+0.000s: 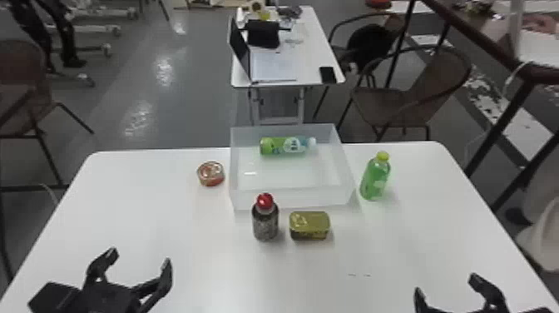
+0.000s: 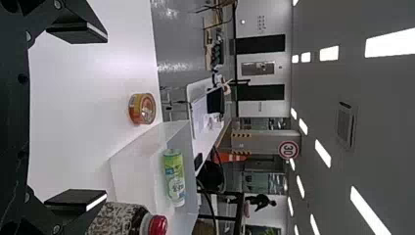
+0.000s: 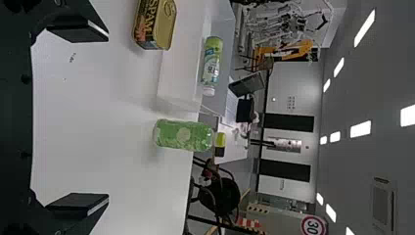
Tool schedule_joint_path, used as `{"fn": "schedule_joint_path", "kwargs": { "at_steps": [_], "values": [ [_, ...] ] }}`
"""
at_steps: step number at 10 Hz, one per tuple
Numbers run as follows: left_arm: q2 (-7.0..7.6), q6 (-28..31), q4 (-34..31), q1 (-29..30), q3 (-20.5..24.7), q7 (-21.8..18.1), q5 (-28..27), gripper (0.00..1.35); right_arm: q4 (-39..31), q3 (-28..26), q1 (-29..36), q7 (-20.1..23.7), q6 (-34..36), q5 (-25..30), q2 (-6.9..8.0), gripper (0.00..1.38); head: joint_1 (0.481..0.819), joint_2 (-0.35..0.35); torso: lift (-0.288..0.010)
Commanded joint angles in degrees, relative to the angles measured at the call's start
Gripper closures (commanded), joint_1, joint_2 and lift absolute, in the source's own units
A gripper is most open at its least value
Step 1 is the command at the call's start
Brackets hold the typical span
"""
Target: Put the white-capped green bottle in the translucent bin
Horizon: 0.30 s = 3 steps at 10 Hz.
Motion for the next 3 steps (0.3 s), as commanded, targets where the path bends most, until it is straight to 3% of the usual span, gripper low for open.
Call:
{"fn": "schedule_joint_path", "kwargs": {
  "at_steps": [1, 3],
  "values": [
    [0.0, 0.2, 0.1, 0.0, -0.2, 0.0, 0.0, 0.17, 0.0, 0.1, 0.0, 0.0, 0.0, 0.0, 0.05, 0.14, 0.695, -0.005, -0.029],
    [0.35, 0.1, 0.1, 0.0, -0.3, 0.0, 0.3, 0.17, 0.0, 0.1, 0.0, 0.0, 0.0, 0.0, 0.05, 0.14, 0.695, -0.006, -0.029]
  ]
}}
